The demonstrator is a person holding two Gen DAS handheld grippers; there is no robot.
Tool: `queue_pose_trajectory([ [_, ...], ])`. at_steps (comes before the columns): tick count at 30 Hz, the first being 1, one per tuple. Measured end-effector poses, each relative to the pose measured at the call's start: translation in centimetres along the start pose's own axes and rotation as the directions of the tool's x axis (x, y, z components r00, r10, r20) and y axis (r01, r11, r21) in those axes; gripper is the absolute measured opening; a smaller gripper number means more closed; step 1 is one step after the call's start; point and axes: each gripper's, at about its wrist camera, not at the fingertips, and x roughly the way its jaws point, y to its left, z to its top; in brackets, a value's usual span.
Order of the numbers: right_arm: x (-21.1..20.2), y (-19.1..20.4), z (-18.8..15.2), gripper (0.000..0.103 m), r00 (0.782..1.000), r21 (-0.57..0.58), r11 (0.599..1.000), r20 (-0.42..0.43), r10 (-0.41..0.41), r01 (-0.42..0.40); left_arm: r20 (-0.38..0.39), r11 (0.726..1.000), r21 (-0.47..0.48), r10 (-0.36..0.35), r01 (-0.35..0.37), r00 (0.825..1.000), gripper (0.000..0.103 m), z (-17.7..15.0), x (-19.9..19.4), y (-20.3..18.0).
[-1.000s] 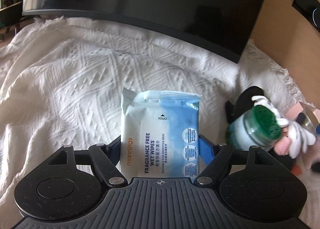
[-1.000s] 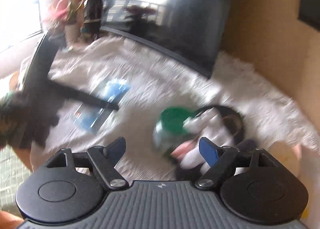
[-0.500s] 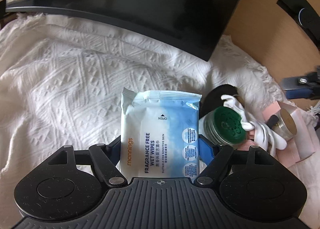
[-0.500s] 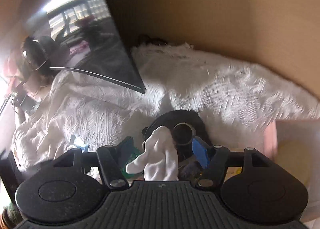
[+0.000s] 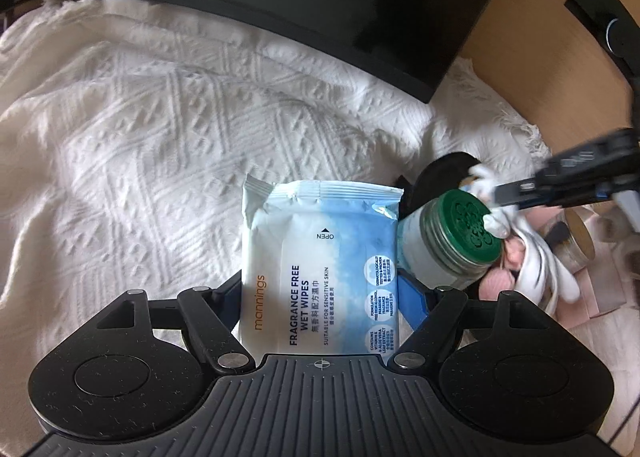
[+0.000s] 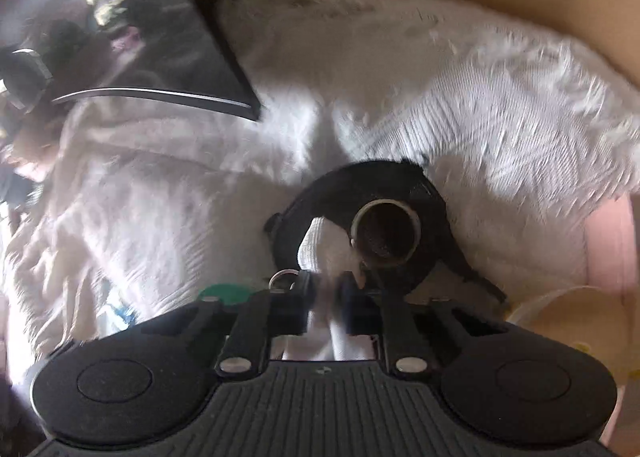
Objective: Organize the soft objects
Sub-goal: 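Hold the wipes pack in the left tool while the right tool grasps a white glove, then carry wipes and glove into the pink box and open both tools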
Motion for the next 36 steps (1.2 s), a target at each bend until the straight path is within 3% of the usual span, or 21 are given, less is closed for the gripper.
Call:
queue_pose_trajectory([
  [4,-5.2,0.1,-0.7,0.012,0.995,-0.032,0.998,0.086,0.056,-0.053,0.031,1.000,0.004,0.018,-0.019,0.999,0.080,0.8,-1.1,-0.1],
  [9,-10.4,0.6,-0.9,0.012,0.977,-0.079,0.995,0.202,0.073,-0.058,0.058,0.999,0.028,0.025,-0.027,0.998,0.080,1.9,-1.8,-1.2],
  [18,-13.4,0.8,-2.2,0.012,0.969,-0.113,0.989,0.216,0.116,-0.093,0.053,0.998,0.065,0.006,-0.010,0.999,0.080,3.0,-1.6,-4.1],
  [24,-18.2,-1.3,-4.1,0.012,0.943,-0.113,0.988,0.304,0.135,-0.105,0.084,0.987,0.157,-0.046,0.032,0.995,0.080,4.8,-2.8,-9.7],
  [28,-22.8,-4.3,-5.5,0.012,0.908,-0.098,0.994,0.410,0.085,-0.049,0.080,0.972,0.204,-0.131,0.112,0.988,0.080,5.7,-2.9,-14.9],
  [36,-30.9,-12.3,-8.6,0.012,0.783,-0.007,0.993,0.617,-0.087,0.116,0.023,0.927,0.258,-0.287,0.271,0.958,0.080,5.3,-0.2,-26.8],
])
